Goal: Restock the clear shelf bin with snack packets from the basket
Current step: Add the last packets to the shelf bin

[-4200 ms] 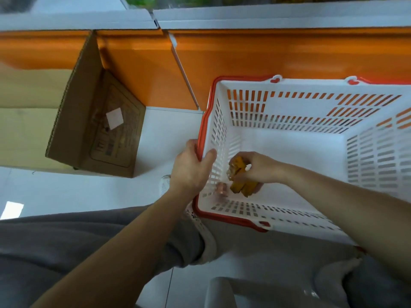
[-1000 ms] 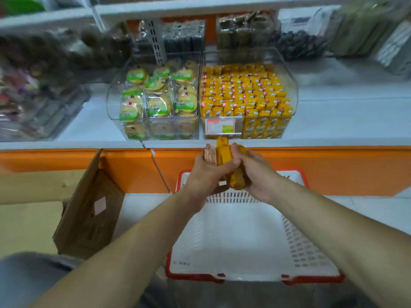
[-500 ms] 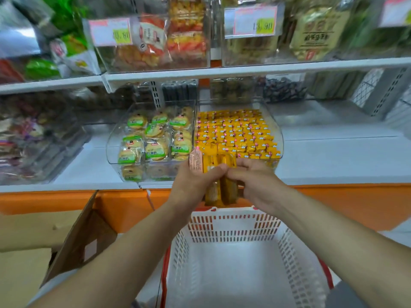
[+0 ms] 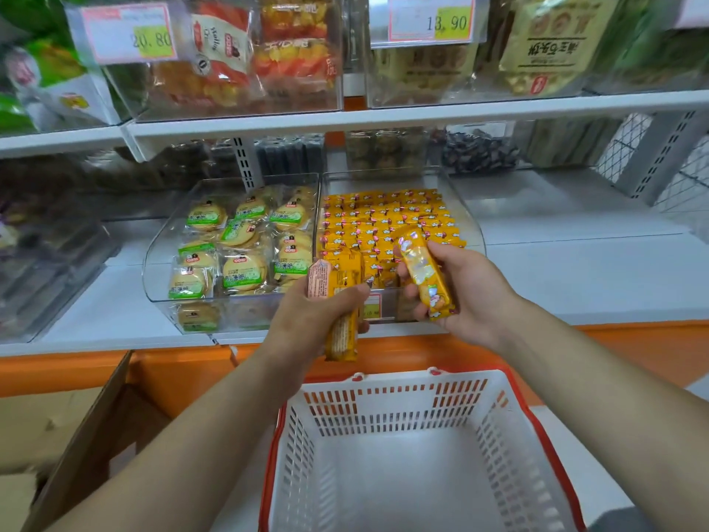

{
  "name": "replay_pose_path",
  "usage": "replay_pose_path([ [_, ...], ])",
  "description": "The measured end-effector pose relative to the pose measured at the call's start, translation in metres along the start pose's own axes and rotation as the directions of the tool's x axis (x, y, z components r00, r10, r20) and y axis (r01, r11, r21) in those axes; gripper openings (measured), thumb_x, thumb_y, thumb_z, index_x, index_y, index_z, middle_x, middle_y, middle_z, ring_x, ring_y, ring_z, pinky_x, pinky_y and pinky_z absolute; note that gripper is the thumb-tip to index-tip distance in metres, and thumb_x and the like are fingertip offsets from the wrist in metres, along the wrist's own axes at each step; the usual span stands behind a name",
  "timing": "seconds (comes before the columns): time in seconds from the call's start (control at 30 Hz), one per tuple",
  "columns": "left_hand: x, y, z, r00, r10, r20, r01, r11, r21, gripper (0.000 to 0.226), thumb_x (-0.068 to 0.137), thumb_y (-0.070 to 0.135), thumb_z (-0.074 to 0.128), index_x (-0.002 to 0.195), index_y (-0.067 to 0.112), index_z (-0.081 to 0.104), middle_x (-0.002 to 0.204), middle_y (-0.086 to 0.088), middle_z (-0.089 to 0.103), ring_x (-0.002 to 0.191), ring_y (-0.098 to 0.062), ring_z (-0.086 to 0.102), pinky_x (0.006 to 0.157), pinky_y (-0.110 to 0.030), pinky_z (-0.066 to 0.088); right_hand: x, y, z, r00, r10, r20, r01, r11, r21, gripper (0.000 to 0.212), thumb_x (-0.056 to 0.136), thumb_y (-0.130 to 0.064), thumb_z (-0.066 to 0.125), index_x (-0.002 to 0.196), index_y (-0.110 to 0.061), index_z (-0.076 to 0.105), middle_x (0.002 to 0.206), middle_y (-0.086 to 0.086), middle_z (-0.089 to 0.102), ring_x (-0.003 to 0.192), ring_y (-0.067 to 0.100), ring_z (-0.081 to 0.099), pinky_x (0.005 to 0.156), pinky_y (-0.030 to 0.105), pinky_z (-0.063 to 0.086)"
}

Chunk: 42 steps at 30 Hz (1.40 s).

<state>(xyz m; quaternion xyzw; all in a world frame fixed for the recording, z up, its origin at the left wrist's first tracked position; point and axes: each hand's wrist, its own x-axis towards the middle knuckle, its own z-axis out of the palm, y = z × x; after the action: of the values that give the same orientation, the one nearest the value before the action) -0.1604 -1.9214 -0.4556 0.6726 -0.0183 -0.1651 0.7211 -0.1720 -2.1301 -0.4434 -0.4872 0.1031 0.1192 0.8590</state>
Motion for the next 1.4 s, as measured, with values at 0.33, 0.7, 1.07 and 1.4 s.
replay_pose_path([
  [0.33,-0.005,0.017,-0.016,0.996,0.064,-0.056,-0.066,0.997,-0.031,0.06,0.06,0.04,0.084,0.113,0.019,0.065,0.096,-0.009,0.079,0.078,-0.028,0.078,0.053,-0.029,0.058,0.001,-0.026,0.001,0.97,-0.221,-0.103,0.167,0.909,-0.381,0.032,0.081,0.001,0.071,0.107,-0.015,0.059,0.086,0.006,0.067,0.057,0.014,0.063,0.042,0.025,0.045],
  [0.7,0.009,0.014,-0.037,0.991,0.077,-0.107,-0.076,0.997,0.013,0.052,0.079,0.03,0.084,0.123,0.015,0.06,0.096,-0.009,0.079,0.083,-0.029,0.078,0.059,-0.032,0.061,0.044,-0.043,0.001,0.876,-0.471,0.099,0.09,-0.042,-0.995,0.055,0.062,-0.041,0.091,0.102,-0.028,0.056,0.113,0.002,0.067,0.106,0.02,0.062,0.087,0.036,0.051],
  [1.07,0.018,0.007,-0.037,0.995,0.048,-0.092,-0.046,0.999,0.017,0.084,0.048,0.048,0.089,0.122,0.019,0.059,0.093,-0.007,0.079,0.082,-0.029,0.079,0.075,-0.046,0.065,0.064,-0.035,0.024,0.957,-0.18,0.225,0.12,-0.461,-0.879,0.044,0.069,-0.028,0.089,0.101,-0.033,0.059,0.086,-0.011,0.055,0.09,0.017,0.049,0.063,0.029,0.034],
  [1.4,0.013,0.009,-0.043,0.993,0.059,-0.1,-0.052,0.996,0.073,0.079,0.052,0.049,0.087,0.122,0.021,0.062,0.101,-0.006,0.079,0.089,-0.026,0.078,0.083,-0.049,0.063,0.047,-0.027,-0.015,0.863,-0.382,0.329,0.24,-0.263,-0.934,0.026,0.081,-0.04,0.079,0.1,-0.039,0.061,0.106,-0.014,0.066,0.078,0.001,0.06,0.067,0.027,0.05],
])
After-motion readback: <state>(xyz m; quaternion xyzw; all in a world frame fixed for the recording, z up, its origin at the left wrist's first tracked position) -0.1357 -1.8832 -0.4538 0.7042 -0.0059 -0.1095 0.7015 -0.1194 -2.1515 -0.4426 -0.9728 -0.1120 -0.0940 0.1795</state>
